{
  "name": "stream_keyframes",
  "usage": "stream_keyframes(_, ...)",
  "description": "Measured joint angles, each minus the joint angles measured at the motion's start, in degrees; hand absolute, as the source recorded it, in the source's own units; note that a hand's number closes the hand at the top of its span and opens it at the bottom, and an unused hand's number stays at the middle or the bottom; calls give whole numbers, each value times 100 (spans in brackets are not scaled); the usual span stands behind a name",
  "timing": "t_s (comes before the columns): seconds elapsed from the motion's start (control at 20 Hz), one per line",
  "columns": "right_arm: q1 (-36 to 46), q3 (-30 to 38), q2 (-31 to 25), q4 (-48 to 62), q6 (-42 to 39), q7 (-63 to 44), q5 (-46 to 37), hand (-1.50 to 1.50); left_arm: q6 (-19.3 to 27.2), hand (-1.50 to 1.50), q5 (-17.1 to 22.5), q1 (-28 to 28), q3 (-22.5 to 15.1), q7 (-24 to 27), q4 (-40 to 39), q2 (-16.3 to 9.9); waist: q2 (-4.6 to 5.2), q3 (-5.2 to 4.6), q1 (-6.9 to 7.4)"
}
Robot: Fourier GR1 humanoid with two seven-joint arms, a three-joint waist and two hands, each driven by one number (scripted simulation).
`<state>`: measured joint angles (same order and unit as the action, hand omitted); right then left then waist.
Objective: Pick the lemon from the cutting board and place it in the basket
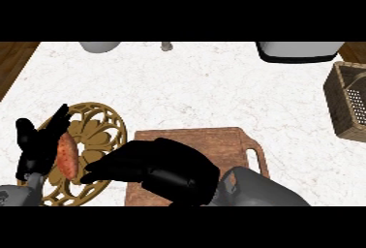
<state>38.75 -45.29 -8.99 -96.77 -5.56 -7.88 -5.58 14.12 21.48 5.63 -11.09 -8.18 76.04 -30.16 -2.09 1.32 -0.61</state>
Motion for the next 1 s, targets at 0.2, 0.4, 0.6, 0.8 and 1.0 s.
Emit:
stream_keyframes(0.2, 774, 321, -534, -350, -412, -703, -364, -150, -1, 0, -23, -94, 49, -49, 82, -17, 4, -1, -62)
stream_keyframes(0.4, 1395, 630, -1027, -678, -1119, -1323, -237, -150, -65, 0, -10, -198, 134, -40, 130, -44, 22, -1, -74)
stream_keyframes(0.6, 1946, 890, -1486, -752, -2076, -1795, 312, -150, -45, 0, -61, -266, 171, -105, 207, -60, 46, -11, -53)
stream_keyframes(0.8, 2374, 1090, -1968, -658, -3052, -2110, 959, -150, -78, 0, -92, -331, 215, -117, 261, -70, 71, -14, -39)
stream_keyframes(1.0, 2686, 1272, -2345, -565, -3788, -2349, 1511, -150, -89, 0, -133, -395, 261, -128, 300, -61, 86, -9, -30)
